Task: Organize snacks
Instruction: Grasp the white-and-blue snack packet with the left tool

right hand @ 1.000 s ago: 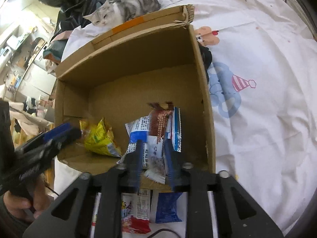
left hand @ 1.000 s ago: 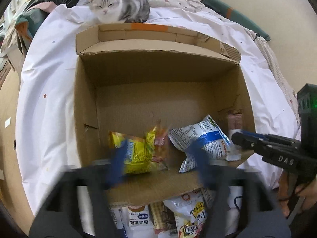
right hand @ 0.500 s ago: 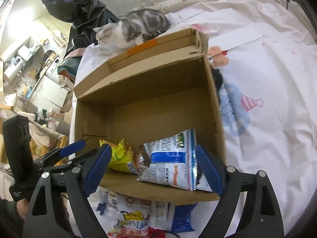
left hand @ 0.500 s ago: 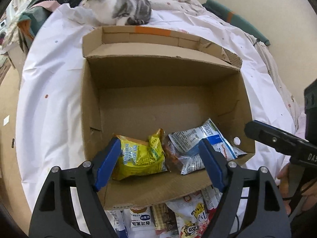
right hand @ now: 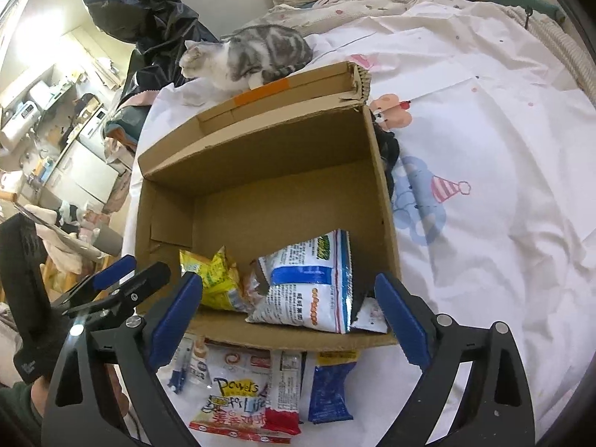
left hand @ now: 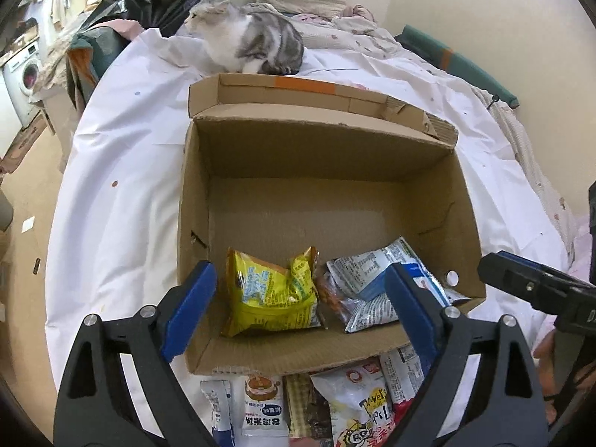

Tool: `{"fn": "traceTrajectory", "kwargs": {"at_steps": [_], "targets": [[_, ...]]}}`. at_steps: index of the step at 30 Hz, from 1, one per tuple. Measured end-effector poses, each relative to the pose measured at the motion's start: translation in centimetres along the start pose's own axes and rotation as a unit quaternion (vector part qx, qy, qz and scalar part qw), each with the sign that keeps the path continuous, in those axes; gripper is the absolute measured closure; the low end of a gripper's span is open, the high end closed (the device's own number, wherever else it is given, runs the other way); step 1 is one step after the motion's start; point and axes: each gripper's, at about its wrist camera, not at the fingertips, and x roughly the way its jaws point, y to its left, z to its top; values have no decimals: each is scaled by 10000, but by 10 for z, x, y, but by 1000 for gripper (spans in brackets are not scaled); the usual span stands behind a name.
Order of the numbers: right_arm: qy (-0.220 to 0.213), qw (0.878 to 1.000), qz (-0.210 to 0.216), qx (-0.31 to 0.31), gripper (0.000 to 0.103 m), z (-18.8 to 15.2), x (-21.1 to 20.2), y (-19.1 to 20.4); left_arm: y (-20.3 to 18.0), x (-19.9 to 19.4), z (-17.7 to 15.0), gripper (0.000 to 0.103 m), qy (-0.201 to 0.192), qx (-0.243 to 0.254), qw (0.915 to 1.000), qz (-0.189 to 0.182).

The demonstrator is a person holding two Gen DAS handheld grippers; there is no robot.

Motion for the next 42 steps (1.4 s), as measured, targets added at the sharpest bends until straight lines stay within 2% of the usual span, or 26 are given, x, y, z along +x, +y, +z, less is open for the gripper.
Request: {"fn": "traceTrajectory", "kwargs": {"at_steps": [3, 6, 12, 17, 19, 21, 27, 30, 31, 32, 35, 36, 38, 42], "targets": [[-105, 9999, -12, 5, 7, -3, -6, 1, -3, -4, -6, 13, -31, -42, 10000, -45], [-218, 9997, -104, -53, 7, -7, -14, 3, -11, -17, -13, 13, -301, 307, 9989, 207], [-219, 9994, -233, -118, 7, -24, -31, 1, 8, -47, -25, 13, -405, 127, 9983, 387], [93, 9996, -43, 270, 7, -48, -32, -13, 47, -46, -49, 13, 208, -481, 9971, 550], [257, 9985, -12, 483, 7, -56, -29, -18, 60, -36, -58, 13, 576, -653, 9939, 681], [370, 9971, -27, 660, 7, -63, -26, -24, 68, -20, -68, 15, 1059, -789, 9894, 598], [430, 9952, -70, 877, 7, -70, -23, -29, 78, 17, -95, 28, 1851, -888, 9757, 760], [537, 9947, -206, 857, 7, -71, -16, -30, 86, 39, -108, 52, 2298, -1156, 9640, 669], [568, 9945, -210, 857, 7, -71, -14, -31, 85, 44, -112, 56, 2397, -1142, 9617, 674], [607, 9942, -210, 859, 7, -71, -12, -32, 83, 46, -113, 58, 2427, -1053, 9617, 719], [708, 9938, -228, 828, 7, -73, -7, -31, 74, 49, -115, 75, 2505, -736, 9620, 802], [733, 9937, -236, 812, 7, -73, -5, -30, 72, 49, -116, 87, 2506, -711, 9621, 813], [790, 9935, -263, 779, 7, -74, -2, -26, 70, 49, -116, 88, 2509, -661, 9620, 846], [957, 9927, -272, 675, 7, -73, 11, -16, 68, 32, -108, 88, 2194, -653, 9680, 1026]]}}
